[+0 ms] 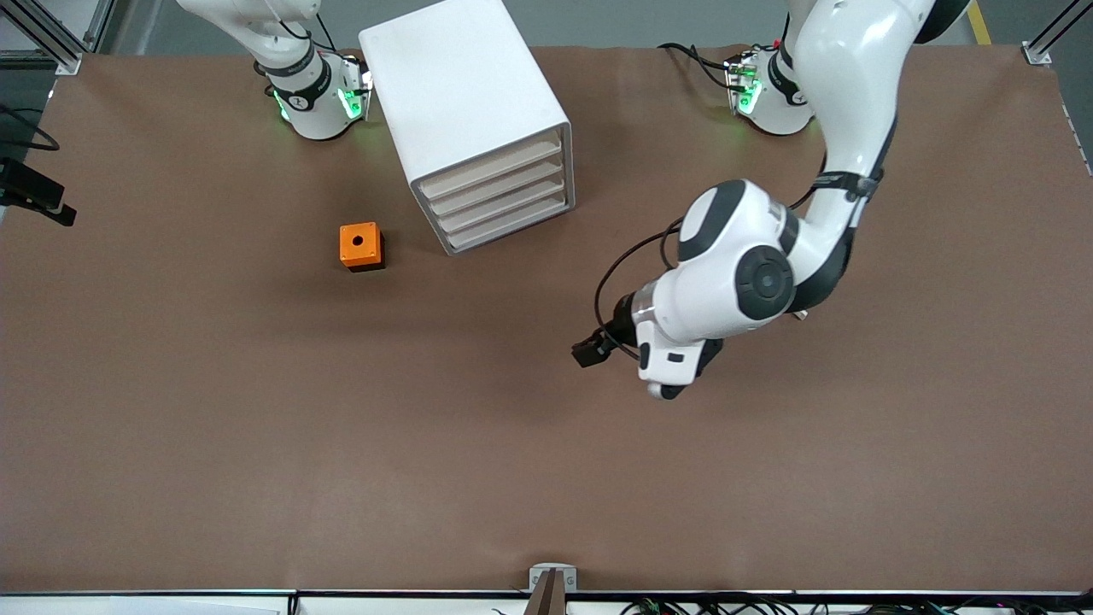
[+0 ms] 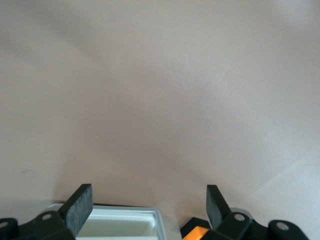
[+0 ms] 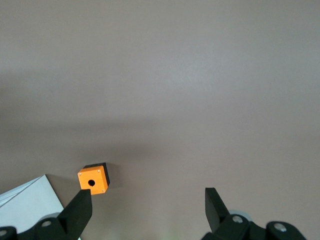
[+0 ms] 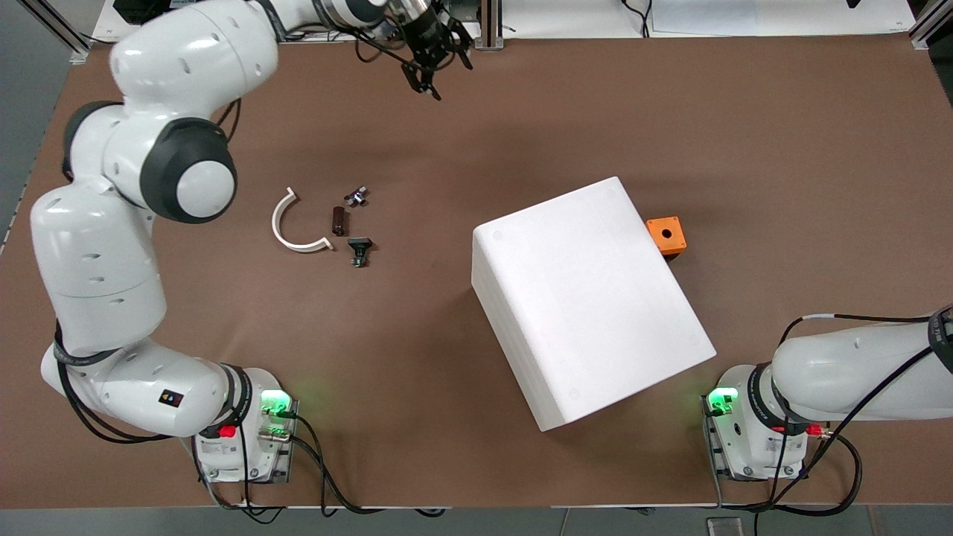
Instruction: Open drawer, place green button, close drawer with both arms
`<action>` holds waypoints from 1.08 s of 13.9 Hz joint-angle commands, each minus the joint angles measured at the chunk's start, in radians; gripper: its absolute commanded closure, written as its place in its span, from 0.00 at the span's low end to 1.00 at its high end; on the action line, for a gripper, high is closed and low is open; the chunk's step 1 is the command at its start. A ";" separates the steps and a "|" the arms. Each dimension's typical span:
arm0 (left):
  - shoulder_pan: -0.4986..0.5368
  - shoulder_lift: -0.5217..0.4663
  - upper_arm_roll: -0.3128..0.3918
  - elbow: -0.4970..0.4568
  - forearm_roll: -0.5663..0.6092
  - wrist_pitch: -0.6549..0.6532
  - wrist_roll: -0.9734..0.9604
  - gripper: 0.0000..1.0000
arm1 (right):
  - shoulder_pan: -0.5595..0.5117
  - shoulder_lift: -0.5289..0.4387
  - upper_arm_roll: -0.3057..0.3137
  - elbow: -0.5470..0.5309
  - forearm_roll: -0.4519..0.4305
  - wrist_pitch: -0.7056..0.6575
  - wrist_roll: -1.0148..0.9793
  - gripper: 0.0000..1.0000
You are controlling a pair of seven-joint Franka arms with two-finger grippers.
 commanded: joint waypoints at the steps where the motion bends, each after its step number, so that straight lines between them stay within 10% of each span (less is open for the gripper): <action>1: 0.076 -0.107 0.000 -0.026 0.002 -0.136 0.109 0.00 | -0.012 -0.038 0.017 -0.045 0.012 -0.013 0.062 0.00; 8: 0.217 -0.300 0.000 -0.058 0.210 -0.613 0.521 0.00 | -0.011 -0.074 0.018 -0.101 0.013 0.001 0.040 0.00; 15: 0.436 -0.660 -0.002 -0.462 0.273 -0.531 0.927 0.00 | 0.011 -0.135 0.012 -0.187 0.015 0.099 0.000 0.00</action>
